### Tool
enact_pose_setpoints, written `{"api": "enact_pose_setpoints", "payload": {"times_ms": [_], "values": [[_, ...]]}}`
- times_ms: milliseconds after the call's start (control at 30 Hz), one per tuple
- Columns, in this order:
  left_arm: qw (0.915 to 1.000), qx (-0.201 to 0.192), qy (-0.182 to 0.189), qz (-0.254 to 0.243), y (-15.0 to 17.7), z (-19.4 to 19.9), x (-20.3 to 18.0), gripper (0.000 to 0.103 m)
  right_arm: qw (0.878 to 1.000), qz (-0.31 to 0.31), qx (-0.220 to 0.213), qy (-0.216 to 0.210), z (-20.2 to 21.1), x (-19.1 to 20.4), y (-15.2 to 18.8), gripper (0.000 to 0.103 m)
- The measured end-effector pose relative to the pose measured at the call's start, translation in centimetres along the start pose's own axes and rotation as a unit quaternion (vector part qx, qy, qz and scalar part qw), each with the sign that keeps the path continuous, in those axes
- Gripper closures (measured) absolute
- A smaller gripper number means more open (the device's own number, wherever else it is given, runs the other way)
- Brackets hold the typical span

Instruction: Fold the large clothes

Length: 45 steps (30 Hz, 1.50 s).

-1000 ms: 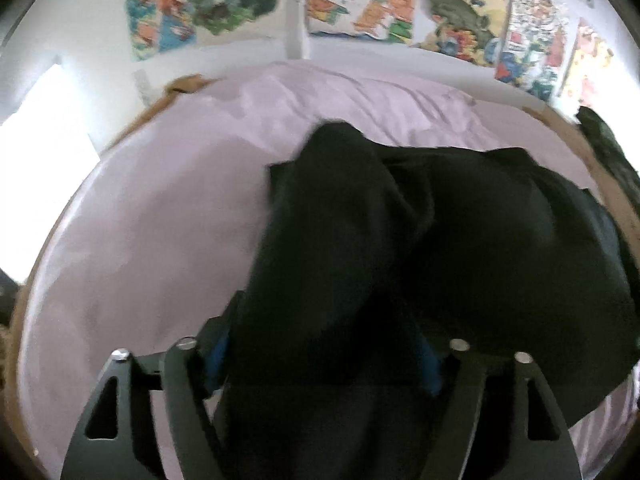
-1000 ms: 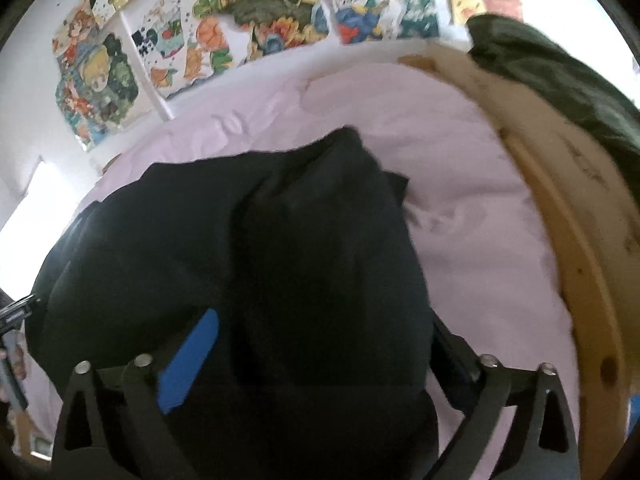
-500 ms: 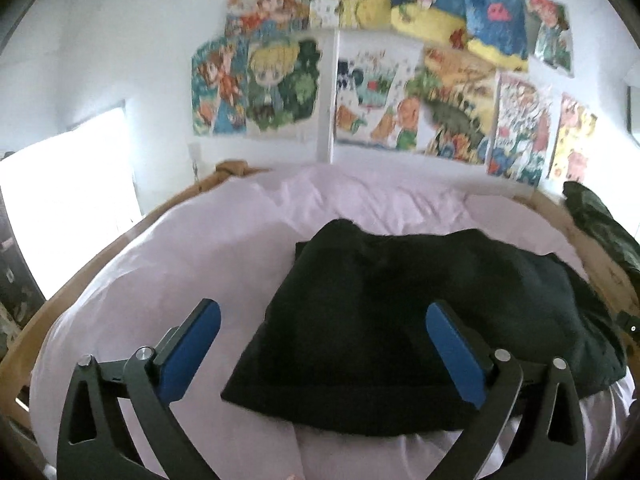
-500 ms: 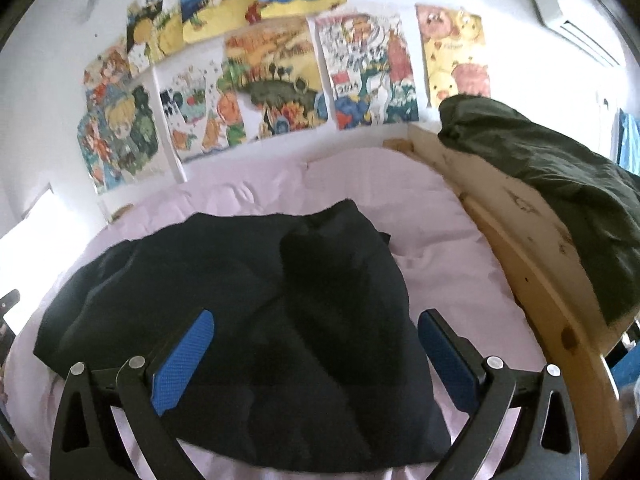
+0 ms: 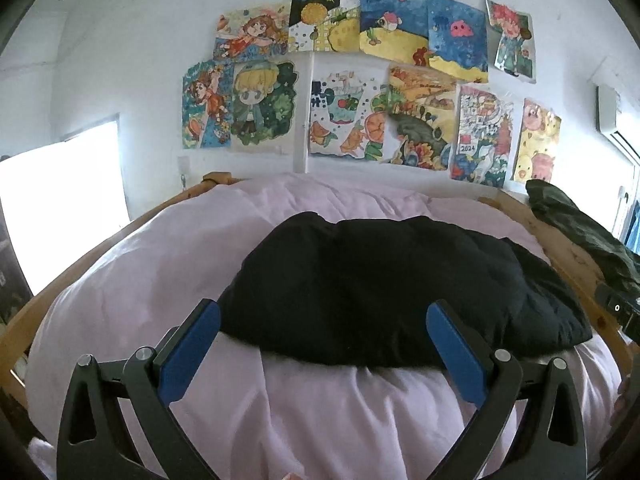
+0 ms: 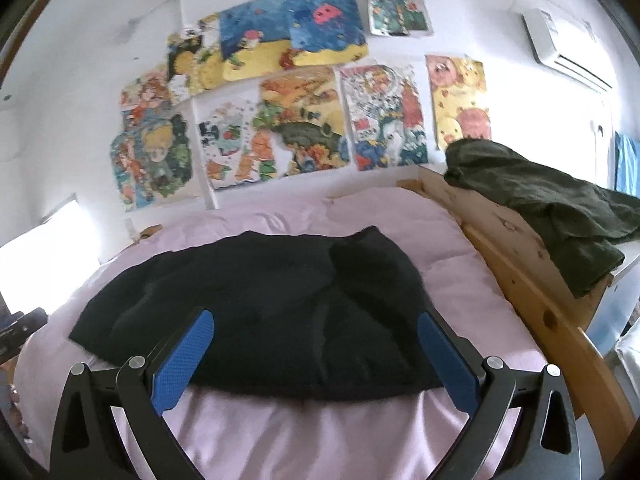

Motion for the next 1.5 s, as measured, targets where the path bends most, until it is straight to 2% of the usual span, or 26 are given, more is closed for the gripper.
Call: {"api": "enact_pose_setpoints", "payload": {"times_ms": [100, 267, 367, 633, 933, 1167, 1500], "values": [[0.9999, -0.002, 0.004, -0.016, 0.8, 1.2, 0.0, 0.002, 1.0, 0.007, -0.004, -0.01, 0.8, 1.6, 0.4, 0.0], [0.9988, -0.031, -0.006, -0.036, 1.7, 3.1, 0.0, 0.002, 0.999, 0.027, -0.008, -0.029, 1.7, 4.6, 1.3, 0.0], [0.9986, -0.036, -0.003, -0.039, 2.7, 3.8, -0.2, 0.002, 0.998, 0.045, -0.006, -0.034, 2.0, 6.2, 2.1, 0.0], [0.9985, -0.042, -0.007, -0.034, 4.8, 5.0, 0.2, 0.002, 0.997, 0.066, -0.018, -0.025, 4.0, 8.3, 4.3, 0.0], [0.9979, -0.054, -0.018, -0.029, 5.0, 5.3, 0.7, 0.002, 0.996, 0.083, -0.009, -0.016, 4.2, 8.5, 5.9, 0.0], [0.9966, -0.058, -0.027, -0.052, 5.8, 5.0, 0.0, 0.002, 0.998, 0.066, -0.001, -0.012, 3.8, 7.8, 6.3, 0.0], [0.9955, -0.067, -0.032, -0.059, 6.2, 5.0, -0.3, 0.002, 0.998, 0.059, 0.0, -0.011, 3.6, 7.2, 6.3, 0.0]]}}
Point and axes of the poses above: each gripper's, at about its wrist camera, not at the fingertips, and z roughly against the way its jaws point, x to its left, y to its underside, the point moved 9 cm from there along -z, roughly the way its jaws point, and after that the axes turned 12 degrees about -y, right-handed, at the moved point
